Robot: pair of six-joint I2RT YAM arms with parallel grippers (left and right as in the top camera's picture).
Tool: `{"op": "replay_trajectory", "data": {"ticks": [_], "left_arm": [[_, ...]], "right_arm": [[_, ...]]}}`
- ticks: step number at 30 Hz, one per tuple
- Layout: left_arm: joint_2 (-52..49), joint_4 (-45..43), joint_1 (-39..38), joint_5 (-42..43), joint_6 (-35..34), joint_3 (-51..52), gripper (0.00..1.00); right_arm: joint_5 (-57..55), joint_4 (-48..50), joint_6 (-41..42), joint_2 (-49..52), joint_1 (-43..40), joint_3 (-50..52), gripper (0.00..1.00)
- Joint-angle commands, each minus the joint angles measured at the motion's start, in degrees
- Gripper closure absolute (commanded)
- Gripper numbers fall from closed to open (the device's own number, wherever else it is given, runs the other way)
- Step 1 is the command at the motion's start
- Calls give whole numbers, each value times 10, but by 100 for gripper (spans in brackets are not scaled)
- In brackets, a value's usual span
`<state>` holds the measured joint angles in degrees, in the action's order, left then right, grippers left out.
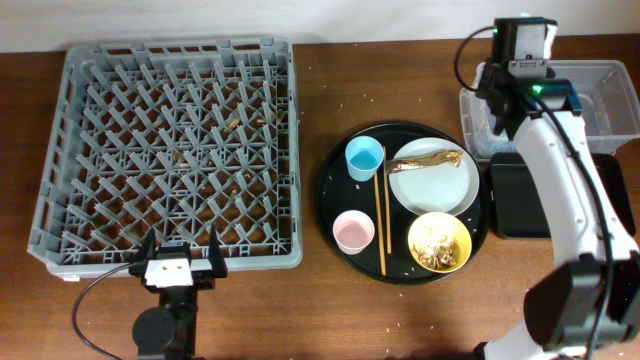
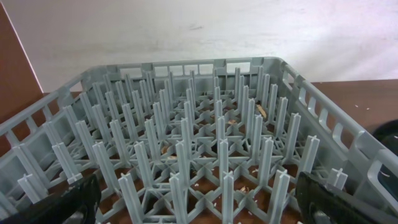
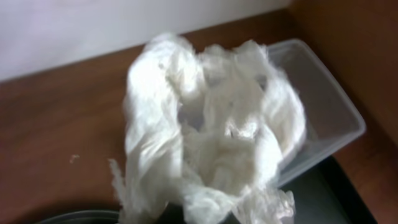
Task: Sort waste into correct bins and load items into the dishwasher rack
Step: 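Grasp the crumpled tissues with the right gripper and drop them into the clear bin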
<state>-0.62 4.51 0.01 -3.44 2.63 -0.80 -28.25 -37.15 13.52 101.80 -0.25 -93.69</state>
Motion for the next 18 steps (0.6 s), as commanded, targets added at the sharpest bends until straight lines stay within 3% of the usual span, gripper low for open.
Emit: {"op": "replay_trajectory", "data": {"ticks": [1, 2, 3, 4, 5, 6, 8, 11, 13, 16, 18], "left_arm": [[2, 0, -3, 2, 9, 3, 1], [2, 0, -3, 2, 9, 3, 1], [2, 0, -3, 2, 9, 3, 1], [2, 0, -3, 2, 9, 3, 1], [2, 0, -3, 2, 9, 3, 1], [2, 0, -3, 2, 9, 3, 1], [2, 0, -3, 2, 9, 3, 1], [2, 0, -3, 2, 9, 3, 1], [2, 0, -3, 2, 9, 3, 1], [2, 0, -3, 2, 9, 3, 1], [2, 0, -3, 2, 9, 3, 1]], "right_arm": [[-12, 40, 16, 66, -43, -1, 96], [31, 59, 16, 92, -59, -1, 95], [59, 69, 16, 103, -67, -1, 82], [77, 77, 16, 111, -73, -1, 36], [77, 81, 15, 110, -74, -2, 11], [78, 80, 8, 105, -73, -4, 5], [139, 44, -30, 67, -64, -17, 2], [286, -38, -21, -38, -45, -23, 2], [356, -115, 42, -72, -34, -23, 2], [358, -189, 136, -55, -14, -10, 1], [351, -176, 232, -28, 5, 35, 11]]}}
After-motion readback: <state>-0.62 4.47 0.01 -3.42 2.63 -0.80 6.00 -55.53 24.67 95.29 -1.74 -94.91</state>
